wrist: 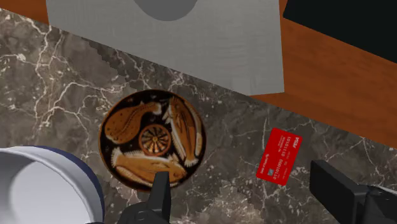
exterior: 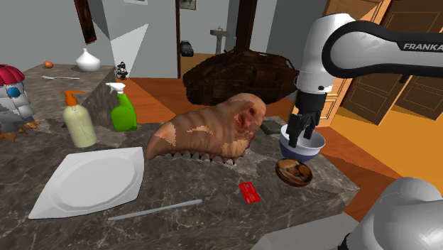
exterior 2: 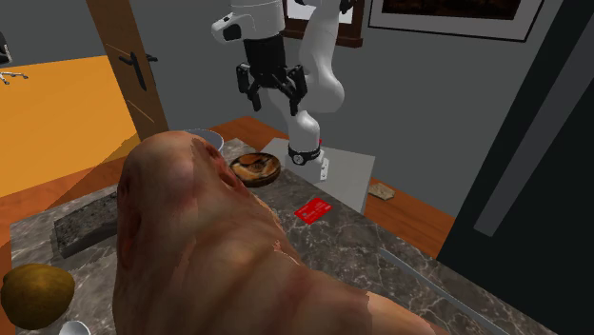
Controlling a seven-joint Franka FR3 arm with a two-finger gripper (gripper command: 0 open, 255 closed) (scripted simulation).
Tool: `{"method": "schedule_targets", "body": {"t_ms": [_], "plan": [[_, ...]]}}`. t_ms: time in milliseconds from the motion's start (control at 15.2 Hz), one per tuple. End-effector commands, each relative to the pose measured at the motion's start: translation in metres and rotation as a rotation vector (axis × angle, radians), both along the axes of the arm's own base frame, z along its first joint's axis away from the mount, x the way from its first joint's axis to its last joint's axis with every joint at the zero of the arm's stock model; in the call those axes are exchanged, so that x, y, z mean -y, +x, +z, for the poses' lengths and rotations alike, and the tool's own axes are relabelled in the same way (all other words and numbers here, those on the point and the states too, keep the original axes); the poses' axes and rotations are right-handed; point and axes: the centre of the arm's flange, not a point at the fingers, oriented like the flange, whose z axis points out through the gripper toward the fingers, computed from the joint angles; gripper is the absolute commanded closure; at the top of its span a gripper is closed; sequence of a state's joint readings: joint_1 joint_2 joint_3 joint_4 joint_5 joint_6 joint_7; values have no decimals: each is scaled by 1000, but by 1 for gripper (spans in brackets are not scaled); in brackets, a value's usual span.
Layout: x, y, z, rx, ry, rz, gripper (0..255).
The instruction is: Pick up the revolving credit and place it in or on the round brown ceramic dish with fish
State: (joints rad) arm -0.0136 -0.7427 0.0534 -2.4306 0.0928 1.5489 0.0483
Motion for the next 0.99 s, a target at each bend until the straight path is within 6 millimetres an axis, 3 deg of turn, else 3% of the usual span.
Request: {"method": "schedule_targets", "body": {"t_ms": [0,924], "plan": [[0,0,0,0,0,0,0],[-84,91,-164,-374,47,-305,0]]}}
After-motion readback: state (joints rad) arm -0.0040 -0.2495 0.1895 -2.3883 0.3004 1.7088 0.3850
